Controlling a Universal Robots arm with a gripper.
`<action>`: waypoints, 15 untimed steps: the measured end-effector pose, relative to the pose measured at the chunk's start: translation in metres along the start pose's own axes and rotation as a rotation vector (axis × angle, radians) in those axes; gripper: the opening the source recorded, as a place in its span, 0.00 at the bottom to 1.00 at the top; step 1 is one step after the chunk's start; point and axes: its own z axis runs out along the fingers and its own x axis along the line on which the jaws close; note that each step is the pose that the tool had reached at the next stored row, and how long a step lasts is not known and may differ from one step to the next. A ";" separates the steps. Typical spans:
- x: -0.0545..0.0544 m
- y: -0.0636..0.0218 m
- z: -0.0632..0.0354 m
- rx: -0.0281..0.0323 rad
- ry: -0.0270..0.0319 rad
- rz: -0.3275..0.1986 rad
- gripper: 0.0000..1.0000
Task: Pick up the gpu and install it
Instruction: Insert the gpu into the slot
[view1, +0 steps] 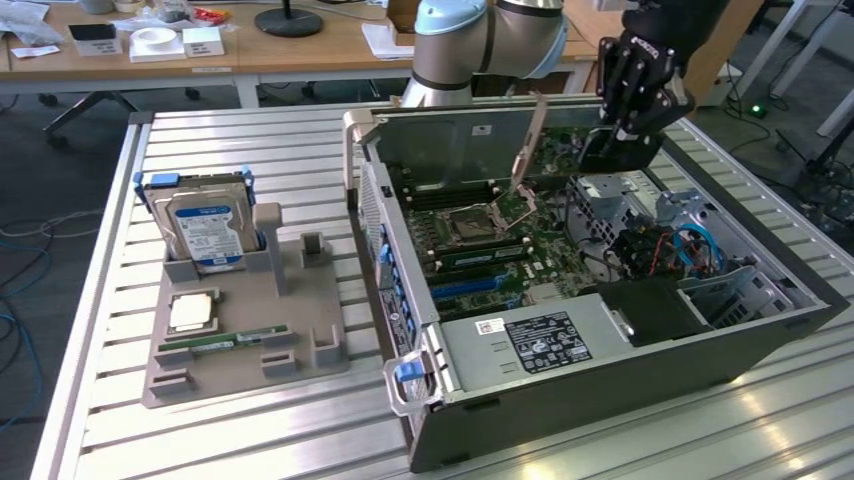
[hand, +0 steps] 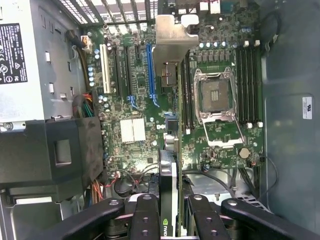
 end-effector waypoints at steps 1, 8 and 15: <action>0.000 0.0004 0.0010 0.0007 -0.0002 -0.003 0.27; 0.001 0.0103 0.0055 0.0008 -0.0002 -0.005 0.27; 0.001 0.0130 0.0075 0.0009 -0.0005 -0.005 0.27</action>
